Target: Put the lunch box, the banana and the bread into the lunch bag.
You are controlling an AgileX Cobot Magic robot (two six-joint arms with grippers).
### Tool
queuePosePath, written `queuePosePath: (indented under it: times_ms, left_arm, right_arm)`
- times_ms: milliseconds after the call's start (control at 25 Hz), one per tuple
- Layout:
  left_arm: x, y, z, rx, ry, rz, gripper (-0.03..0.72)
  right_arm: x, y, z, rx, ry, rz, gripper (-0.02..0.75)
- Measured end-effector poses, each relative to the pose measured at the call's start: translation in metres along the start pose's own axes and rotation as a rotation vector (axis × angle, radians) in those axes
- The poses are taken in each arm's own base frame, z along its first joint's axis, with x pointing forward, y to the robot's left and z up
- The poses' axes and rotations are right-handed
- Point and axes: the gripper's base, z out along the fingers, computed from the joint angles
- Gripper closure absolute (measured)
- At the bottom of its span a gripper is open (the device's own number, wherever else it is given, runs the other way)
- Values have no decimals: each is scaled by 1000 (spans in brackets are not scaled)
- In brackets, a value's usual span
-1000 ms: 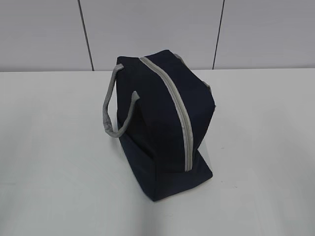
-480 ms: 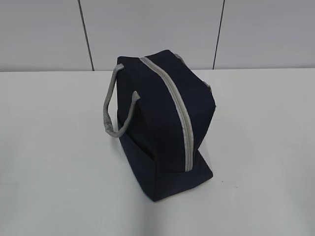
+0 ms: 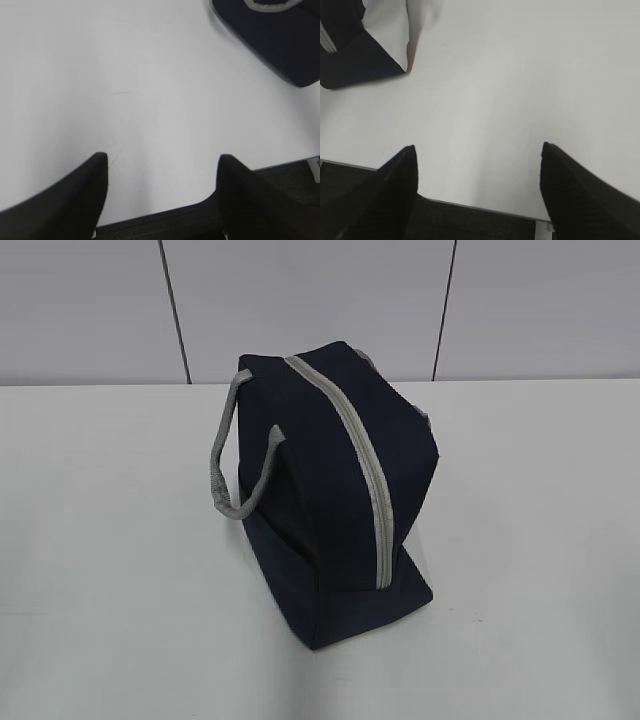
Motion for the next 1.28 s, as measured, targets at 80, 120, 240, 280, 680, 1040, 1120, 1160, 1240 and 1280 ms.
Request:
queuePosePath:
  times_ms: [80,120,240,280,680,1040,1120,1160,1240,1280]
  left_arm:
    - [0,0,0,1,-2,0,222]
    - [0,0,0,1,-4,0,222]
    - [0,0,0,1,-4,0,226]
    - [0,0,0,1,-4,0,230]
    - [1,1,-2,-47,-25,-40,240]
    - [15,0,-20,-158,-171,-118,262]
    - [18,-1,-23,-163,-197,-119,265]
    - [19,-2,-25,-162,-209,-120,265]
    - [21,-2,-26,-164,-216,-119,271]
    - [21,-2,-26,-165,-216,-119,272]
  right_arm:
    - [0,0,0,0,-5,0,175]
    - [-1,0,0,1,-8,0,175]
    - [-1,0,0,1,-12,0,175]
    - [-1,0,0,1,-12,0,175]
    - [-1,0,0,1,-12,1,175]
    - [5,0,-7,7,-74,2,175]
    - [7,1,-9,9,-92,2,175]
    - [7,0,-9,11,-96,3,175]
    - [7,0,-10,13,-98,4,175]
    - [7,0,-10,13,-98,4,175]
